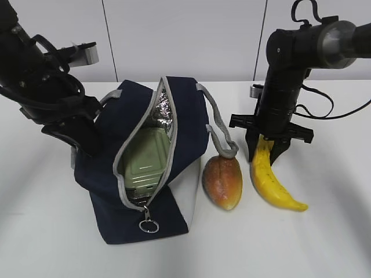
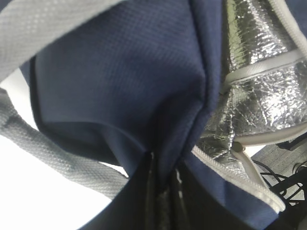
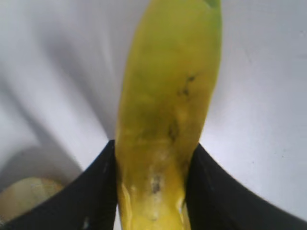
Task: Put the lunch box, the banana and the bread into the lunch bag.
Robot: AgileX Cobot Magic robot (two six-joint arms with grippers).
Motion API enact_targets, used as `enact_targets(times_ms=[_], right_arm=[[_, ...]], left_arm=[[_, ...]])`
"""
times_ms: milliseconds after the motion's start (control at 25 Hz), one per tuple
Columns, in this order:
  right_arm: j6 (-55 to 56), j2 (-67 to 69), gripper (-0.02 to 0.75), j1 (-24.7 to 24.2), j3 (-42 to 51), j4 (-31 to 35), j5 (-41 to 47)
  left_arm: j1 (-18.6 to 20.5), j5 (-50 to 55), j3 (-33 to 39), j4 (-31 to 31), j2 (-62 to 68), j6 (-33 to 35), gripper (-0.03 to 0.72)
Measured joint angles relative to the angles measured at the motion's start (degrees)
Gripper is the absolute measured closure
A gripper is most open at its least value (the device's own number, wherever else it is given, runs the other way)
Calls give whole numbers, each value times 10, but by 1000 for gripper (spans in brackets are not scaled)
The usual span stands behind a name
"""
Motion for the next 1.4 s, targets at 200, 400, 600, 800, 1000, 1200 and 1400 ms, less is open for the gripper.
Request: enact_targets(times_ms=[200, 400, 600, 800, 1000, 1200, 1400], right_arm=[[-78, 0, 446, 0, -32, 3, 28], [-170, -38, 447, 0, -62, 65, 30], [-205, -108, 447, 1, -66, 99, 37], [-231, -156, 447, 1, -67, 181, 41], [-263, -160, 447, 26, -67, 308, 43], [-268, -154, 447, 76, -67, 353, 34], [-277, -133, 447, 103, -67, 400, -6]], left_arm=[[0, -1, 0, 0, 0, 0, 671], [0, -1, 0, 0, 0, 0, 671], [0, -1, 0, 0, 0, -1, 671], [0, -4, 0, 1, 0, -48, 671], [0, -13, 0, 1, 0, -79, 670], [0, -16, 0, 0, 0, -87, 670], [0, -17, 0, -1, 0, -87, 670]])
